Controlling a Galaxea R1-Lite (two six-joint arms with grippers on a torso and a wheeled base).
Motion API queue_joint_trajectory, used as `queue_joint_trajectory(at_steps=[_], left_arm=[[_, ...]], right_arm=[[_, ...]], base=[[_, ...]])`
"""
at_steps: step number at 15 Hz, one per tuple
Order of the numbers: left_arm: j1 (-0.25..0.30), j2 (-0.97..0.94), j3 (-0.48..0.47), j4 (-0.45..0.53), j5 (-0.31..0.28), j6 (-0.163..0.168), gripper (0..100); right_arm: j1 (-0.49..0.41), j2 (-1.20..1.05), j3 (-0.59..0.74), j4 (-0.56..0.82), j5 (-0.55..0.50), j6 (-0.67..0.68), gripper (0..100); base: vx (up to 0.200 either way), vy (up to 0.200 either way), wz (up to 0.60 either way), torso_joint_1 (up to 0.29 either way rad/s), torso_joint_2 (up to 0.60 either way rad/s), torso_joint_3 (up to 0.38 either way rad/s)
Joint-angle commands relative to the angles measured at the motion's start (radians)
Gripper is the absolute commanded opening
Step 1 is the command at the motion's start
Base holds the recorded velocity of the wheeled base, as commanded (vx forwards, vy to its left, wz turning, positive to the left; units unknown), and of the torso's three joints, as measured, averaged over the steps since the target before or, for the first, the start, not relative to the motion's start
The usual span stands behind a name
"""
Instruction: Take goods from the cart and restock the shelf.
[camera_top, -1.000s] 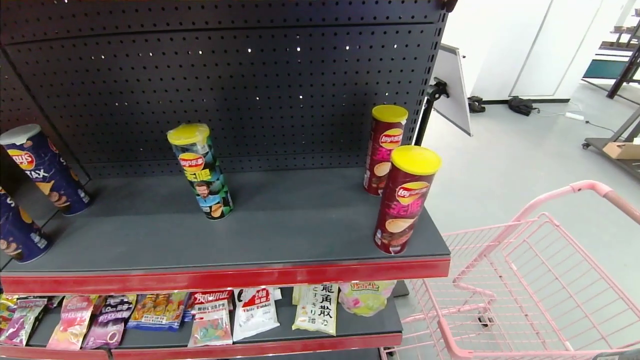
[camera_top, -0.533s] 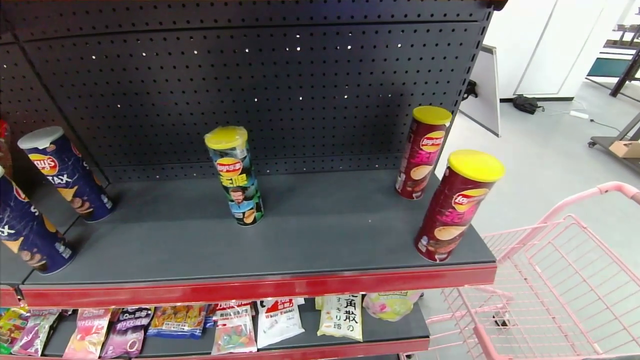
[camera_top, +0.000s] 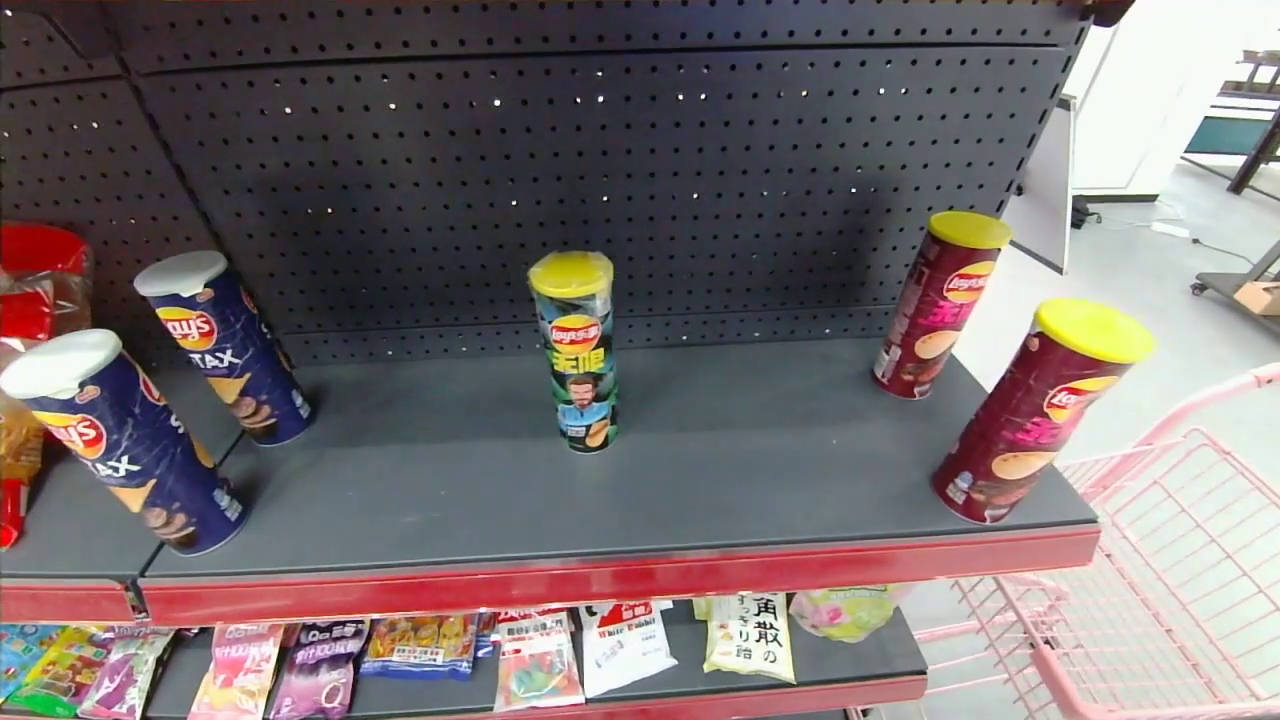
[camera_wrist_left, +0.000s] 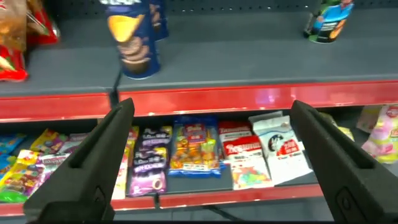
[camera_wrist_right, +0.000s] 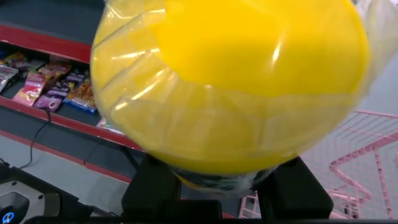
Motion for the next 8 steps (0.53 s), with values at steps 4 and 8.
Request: queue_joint_trajectory(at_steps=[4, 8], left_arm=[[0.001, 0.001, 0.000, 0.000, 0.001, 0.000, 100], [0.001, 0.001, 0.000, 0.000, -0.001, 0.000, 100]], right_arm=[[0.009, 0.043, -0.006, -0.009, 0.003, 0.002, 0], [0.009, 0.128, 0.002, -0.108, 0.005, 0.004, 0]], base=[[0.000, 0.000, 0.00, 0.000, 0.00, 0.000], [0.200, 0.000, 0.00, -0.007, 0.00, 0.006]])
